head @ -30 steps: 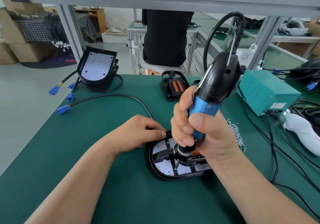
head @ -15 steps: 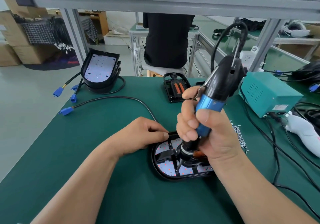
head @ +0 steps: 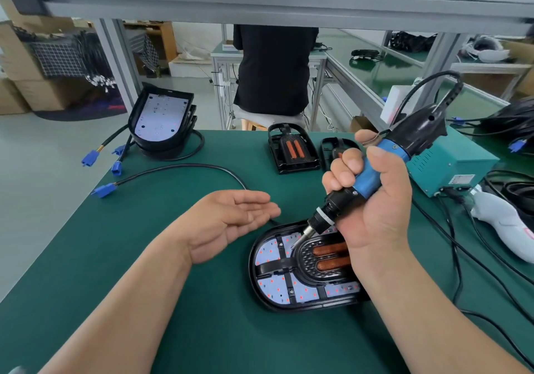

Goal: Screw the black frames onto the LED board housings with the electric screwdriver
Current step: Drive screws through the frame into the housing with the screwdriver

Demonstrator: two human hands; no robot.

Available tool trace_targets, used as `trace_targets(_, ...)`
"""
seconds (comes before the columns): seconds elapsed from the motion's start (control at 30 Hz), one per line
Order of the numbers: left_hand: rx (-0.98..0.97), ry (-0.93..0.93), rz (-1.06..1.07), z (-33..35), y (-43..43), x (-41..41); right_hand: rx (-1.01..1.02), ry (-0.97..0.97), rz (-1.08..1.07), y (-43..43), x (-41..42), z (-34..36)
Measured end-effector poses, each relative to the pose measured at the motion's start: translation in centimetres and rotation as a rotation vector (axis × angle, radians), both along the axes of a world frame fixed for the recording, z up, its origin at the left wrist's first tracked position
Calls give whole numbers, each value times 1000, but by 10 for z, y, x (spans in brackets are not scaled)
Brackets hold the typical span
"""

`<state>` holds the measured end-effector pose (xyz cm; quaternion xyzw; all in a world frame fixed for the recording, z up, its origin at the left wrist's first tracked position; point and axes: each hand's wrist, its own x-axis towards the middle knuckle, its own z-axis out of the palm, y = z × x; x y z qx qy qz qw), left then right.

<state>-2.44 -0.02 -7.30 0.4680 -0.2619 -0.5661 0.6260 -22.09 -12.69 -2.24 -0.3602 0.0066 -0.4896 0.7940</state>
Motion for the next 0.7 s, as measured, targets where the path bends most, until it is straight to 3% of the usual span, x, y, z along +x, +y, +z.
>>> trace_targets(0.33, -3, 5, 110, -1, -3, -6, 55, 2, -55, -1, 1, 1)
trace_targets(0.7, -11, 69, 73, 1, -2, -4, 66, 12, -58, 1, 2, 0)
